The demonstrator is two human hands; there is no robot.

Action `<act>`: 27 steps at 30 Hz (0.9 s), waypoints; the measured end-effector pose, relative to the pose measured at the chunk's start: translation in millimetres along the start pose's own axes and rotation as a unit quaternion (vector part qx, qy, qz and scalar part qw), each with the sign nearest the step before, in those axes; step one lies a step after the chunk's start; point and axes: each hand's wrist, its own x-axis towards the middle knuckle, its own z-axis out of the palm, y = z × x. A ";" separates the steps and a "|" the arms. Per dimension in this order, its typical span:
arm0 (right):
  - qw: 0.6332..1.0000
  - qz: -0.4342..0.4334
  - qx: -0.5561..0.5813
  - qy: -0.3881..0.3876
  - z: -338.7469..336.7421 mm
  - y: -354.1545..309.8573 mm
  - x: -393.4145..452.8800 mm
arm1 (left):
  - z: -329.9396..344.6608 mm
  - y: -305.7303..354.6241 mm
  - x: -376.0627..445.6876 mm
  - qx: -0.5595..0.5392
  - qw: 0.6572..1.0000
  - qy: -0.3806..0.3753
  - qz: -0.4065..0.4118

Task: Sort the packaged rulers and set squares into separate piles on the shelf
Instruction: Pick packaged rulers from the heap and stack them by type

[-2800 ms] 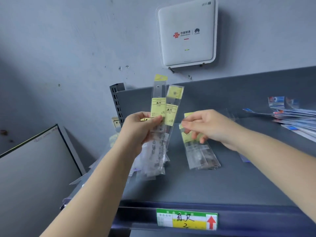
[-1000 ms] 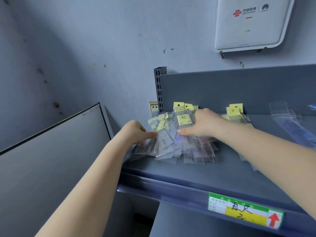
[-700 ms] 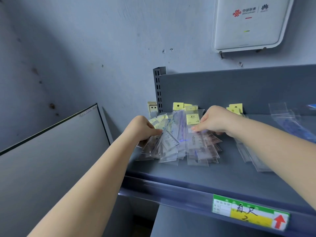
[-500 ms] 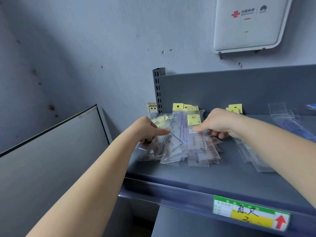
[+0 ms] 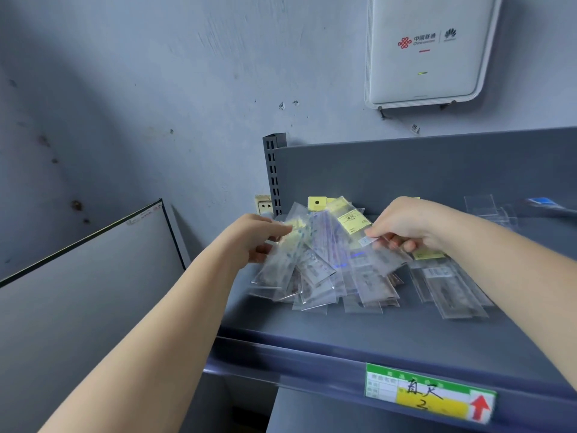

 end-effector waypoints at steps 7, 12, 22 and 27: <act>0.990 -0.047 0.131 0.029 -23.1 7.6 -11.9 | -4.6 23.0 -10.9 -0.139 0.989 0.004 0.050; 0.978 -0.076 0.187 0.046 -48.1 19.0 -22.6 | 19.7 39.6 -18.1 -0.156 0.983 -0.036 0.094; 0.988 -0.058 -0.095 0.111 -68.8 55.5 -43.4 | 80.3 75.6 -28.6 -0.193 0.969 -0.060 0.145; 0.977 -0.144 0.149 0.058 -74.0 53.7 -52.7 | 118.9 90.3 -33.1 -0.213 0.961 -0.095 0.150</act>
